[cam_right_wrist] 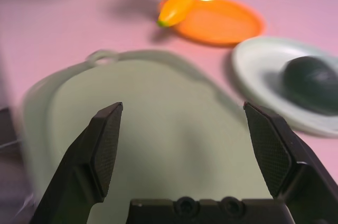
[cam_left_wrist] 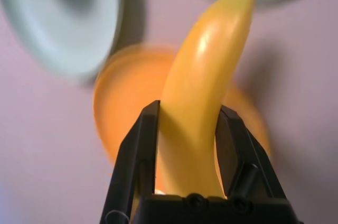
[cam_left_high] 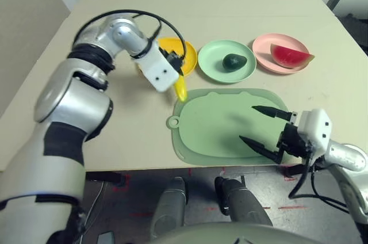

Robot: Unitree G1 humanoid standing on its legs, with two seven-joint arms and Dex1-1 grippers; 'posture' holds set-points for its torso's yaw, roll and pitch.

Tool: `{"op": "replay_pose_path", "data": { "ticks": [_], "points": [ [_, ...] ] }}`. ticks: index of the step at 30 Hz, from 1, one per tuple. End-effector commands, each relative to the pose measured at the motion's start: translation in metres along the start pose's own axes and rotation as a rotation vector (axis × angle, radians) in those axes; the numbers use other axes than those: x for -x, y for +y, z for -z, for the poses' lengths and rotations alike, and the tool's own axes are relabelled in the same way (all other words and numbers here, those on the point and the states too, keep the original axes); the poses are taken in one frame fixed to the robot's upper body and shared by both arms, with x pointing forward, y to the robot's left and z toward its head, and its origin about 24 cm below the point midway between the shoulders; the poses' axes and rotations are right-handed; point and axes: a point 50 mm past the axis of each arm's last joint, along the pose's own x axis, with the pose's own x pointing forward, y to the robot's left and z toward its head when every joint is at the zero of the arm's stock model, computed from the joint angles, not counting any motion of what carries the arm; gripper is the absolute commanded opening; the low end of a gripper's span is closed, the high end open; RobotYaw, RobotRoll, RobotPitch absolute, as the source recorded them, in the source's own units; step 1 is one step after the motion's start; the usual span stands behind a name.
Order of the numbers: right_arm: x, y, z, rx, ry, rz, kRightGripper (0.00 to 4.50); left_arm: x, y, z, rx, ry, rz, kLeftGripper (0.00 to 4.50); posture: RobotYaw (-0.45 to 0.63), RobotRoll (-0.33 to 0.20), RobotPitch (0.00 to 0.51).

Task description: Place the fruits into color-matched plates.

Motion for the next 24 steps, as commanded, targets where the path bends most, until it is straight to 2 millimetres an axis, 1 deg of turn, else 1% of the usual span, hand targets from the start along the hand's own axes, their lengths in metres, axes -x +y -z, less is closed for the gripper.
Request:
{"op": "replay_pose_path", "data": {
  "ticks": [1, 6, 12, 16, 18, 23, 24],
  "points": [
    [-0.006, 0.005, 0.004, -0.001, 0.011, 0.085, 4.50, -0.008, -0.010, 0.015, 0.059, 0.134, -0.027, 1.59, -0.09, 0.000, 0.162],
    [-0.009, 0.013, 0.006, -0.045, 0.018, 0.147, 4.50, -0.021, -0.017, 0.022, 0.139, 0.215, -0.117, 1.59, -0.11, 0.000, 0.166],
    [-0.007, 0.022, 0.010, -0.072, 0.054, 0.149, 4.50, -0.037, -0.030, 0.027, 0.226, 0.287, -0.145, 1.59, -0.14, 0.000, 0.172],
    [0.000, 0.017, 0.013, -0.106, 0.075, 0.214, 4.50, -0.042, -0.037, 0.027, 0.284, 0.287, -0.144, 1.59, -0.15, 0.000, 0.176],
    [0.002, 0.015, 0.014, -0.118, 0.081, 0.239, 4.50, -0.043, -0.039, 0.028, 0.295, 0.288, -0.139, 2.34, -0.15, 0.000, 0.177],
    [0.001, 0.014, 0.016, -0.135, 0.086, 0.239, 4.50, -0.043, -0.040, 0.028, 0.297, 0.286, -0.135, 3.92, -0.14, 0.000, 0.180],
    [0.000, 0.013, 0.016, -0.135, 0.088, 0.234, 4.50, -0.042, -0.041, 0.028, 0.302, 0.285, -0.133, 4.35, -0.14, 0.000, 0.180]
  ]
}}
